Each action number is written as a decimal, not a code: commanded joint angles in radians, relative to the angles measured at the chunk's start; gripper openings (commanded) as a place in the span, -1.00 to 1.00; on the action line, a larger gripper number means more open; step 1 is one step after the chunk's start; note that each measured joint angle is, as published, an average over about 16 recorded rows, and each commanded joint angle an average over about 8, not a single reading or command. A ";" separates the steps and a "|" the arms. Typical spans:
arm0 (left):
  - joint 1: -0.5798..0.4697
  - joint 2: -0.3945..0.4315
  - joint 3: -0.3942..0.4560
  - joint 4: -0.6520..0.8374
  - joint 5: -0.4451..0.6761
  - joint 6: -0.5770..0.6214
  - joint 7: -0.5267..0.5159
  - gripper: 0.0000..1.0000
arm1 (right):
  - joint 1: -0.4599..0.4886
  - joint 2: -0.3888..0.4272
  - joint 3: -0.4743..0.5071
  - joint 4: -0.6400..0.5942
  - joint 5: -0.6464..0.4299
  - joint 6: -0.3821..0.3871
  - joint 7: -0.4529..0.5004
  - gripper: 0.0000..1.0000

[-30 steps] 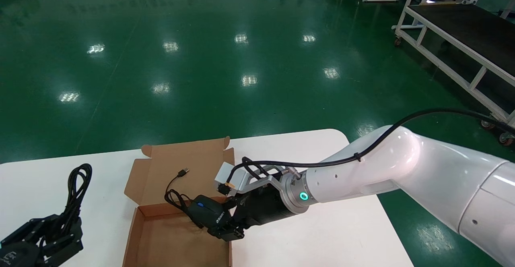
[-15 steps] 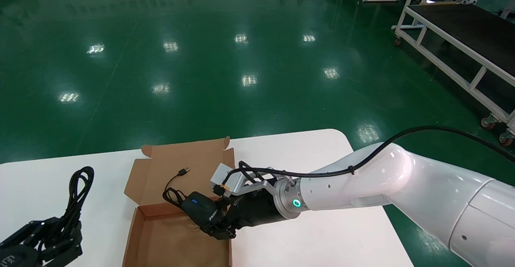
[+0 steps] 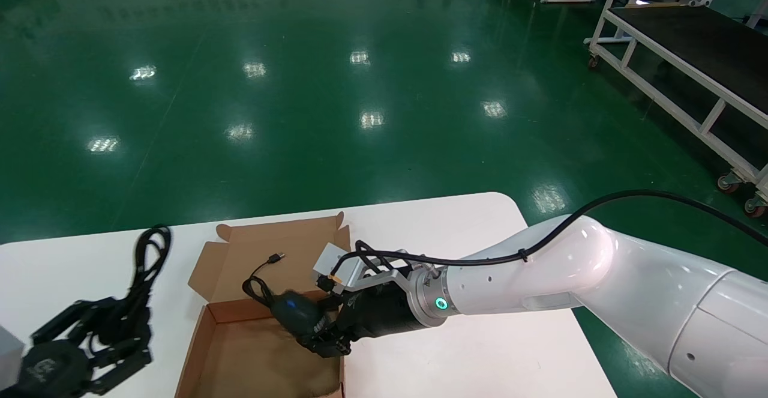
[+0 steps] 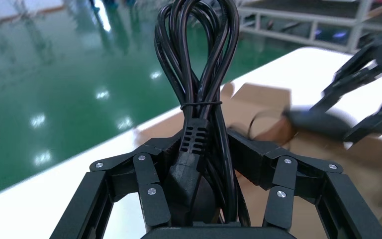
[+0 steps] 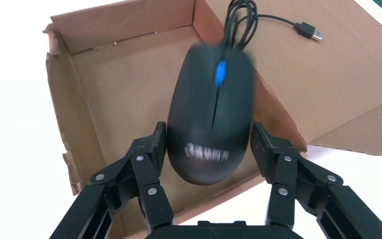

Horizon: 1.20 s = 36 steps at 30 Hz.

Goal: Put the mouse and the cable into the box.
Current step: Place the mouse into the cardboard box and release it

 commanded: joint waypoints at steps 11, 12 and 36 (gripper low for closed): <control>-0.004 0.002 -0.002 -0.001 -0.002 0.002 0.000 -1.00 | 0.000 0.000 0.001 0.000 0.000 0.000 0.000 -1.00; -0.005 0.002 -0.002 -0.002 -0.003 0.002 0.000 -1.00 | 0.000 0.000 0.001 0.000 0.000 0.000 0.000 -1.00; -0.016 -0.009 -0.111 -0.063 -0.176 0.078 -0.010 -1.00 | 0.058 0.005 0.022 -0.020 -0.064 0.065 -0.052 -1.00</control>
